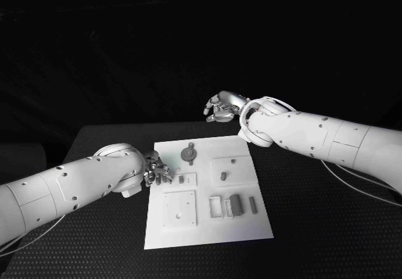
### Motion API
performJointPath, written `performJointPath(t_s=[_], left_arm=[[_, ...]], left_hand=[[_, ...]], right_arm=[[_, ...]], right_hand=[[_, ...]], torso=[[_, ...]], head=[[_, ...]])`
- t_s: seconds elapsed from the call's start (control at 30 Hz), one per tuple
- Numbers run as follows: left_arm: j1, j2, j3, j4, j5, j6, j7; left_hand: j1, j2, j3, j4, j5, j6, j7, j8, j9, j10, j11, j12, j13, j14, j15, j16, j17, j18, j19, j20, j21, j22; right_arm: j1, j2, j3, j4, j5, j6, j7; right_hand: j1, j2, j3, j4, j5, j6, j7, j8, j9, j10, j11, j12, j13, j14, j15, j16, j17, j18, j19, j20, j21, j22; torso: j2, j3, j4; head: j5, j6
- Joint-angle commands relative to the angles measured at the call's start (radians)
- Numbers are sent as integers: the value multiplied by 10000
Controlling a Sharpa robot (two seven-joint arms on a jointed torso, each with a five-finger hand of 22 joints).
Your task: Assemble the parts on the task board
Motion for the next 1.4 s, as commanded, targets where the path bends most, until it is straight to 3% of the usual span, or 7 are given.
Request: performJointPath(t_s=[0.03,1.03,1.4], left_arm=[[-43,33,-19,-3,-80,-4,-8],[-64,-76,-23,-12,15,232,4],[-65,-90,-18,-119,584,605,177]], left_hand=[[14,102,39,-5,21,48,-13,12,-19,64,23,47,21,59,4,43,17,353,63,-9,42,204],[196,95,145,-63,23,165,-75,87,25,156,-39,152,144,150,-39,159,140,362,125,-65,161,233],[275,100,157,-73,22,172,-86,101,69,158,-51,196,198,154,-45,207,188,359,118,-77,212,238]], right_arm=[[-1,-5,6,20,-15,74,82],[-1,-12,6,21,-15,81,82],[-1,-8,6,13,-15,90,80]], right_hand=[[41,-79,-53,-7,24,1492,-61,-54,10,-806,-120,-46,12,22,-80,-69,12,121,-18,23,-35,128],[40,-79,-51,-6,23,1498,-62,-62,14,-805,-121,-48,15,23,-81,-71,14,121,-16,24,-37,130],[40,-77,-50,-6,24,1499,-62,-65,16,-805,-122,-48,16,24,-81,-72,16,121,-16,24,-38,130]], torso=[[-4,-1,3],[1,-8,3],[0,-3,1]], head=[[-5,-4],[-13,-18],[-12,-21]])
